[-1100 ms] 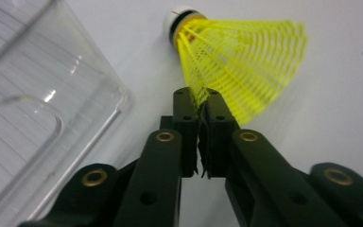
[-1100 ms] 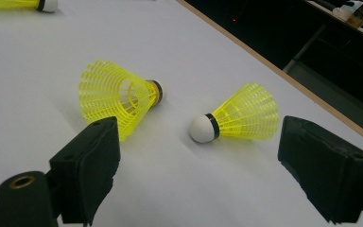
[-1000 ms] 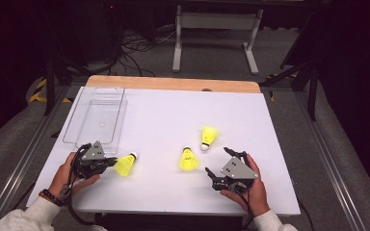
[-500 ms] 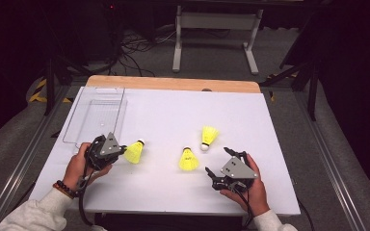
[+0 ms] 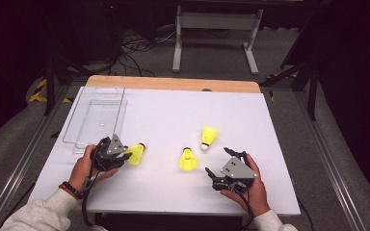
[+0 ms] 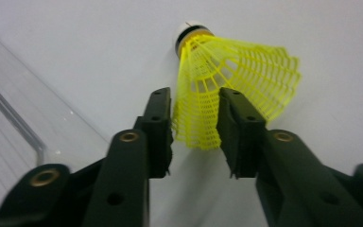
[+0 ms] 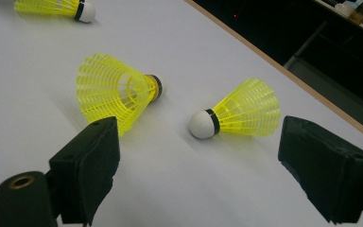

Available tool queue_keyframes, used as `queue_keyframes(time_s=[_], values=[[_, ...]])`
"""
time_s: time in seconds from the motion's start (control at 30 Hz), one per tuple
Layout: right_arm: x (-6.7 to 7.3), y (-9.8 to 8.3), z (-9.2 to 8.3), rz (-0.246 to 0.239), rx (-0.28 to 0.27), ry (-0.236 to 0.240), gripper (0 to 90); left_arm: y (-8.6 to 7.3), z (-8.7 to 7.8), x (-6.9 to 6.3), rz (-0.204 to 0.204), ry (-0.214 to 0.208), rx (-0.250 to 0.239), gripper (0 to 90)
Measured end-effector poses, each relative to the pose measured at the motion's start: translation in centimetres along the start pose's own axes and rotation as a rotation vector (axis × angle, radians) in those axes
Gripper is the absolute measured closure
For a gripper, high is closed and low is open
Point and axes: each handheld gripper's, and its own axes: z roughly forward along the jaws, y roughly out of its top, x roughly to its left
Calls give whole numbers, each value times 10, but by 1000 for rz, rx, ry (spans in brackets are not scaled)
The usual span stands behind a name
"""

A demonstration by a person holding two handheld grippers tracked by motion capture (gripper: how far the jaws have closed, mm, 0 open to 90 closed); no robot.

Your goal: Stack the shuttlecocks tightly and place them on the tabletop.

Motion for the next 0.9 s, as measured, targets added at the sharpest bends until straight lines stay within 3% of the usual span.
queue_keyframes(time_s=[0.03,0.07,0.13,0.27,0.3,0.4,0.6,0.7,0.9], values=[[0,0,0,0,-1,-2,144,-2,1,0,-1,-11,22,612],[0,0,0,0,0,-1,144,-7,5,0,-8,-51,53,565],[-1,0,-1,0,0,-1,144,-14,6,3,-36,-72,54,544],[-1,0,-1,0,-1,-1,143,-17,3,6,-49,-92,34,639],[-1,0,-1,-3,-3,-5,143,-17,2,6,-53,-104,24,697],[-1,0,-1,-4,-5,-5,144,-14,-2,2,-23,-130,-5,778],[-1,0,-2,-2,-4,-7,143,-7,-3,-9,31,-182,-17,809],[-2,0,-2,0,-3,-9,143,0,-2,-11,46,-159,-31,775],[-1,0,-1,0,0,-9,143,11,-1,-11,49,-162,-76,767]])
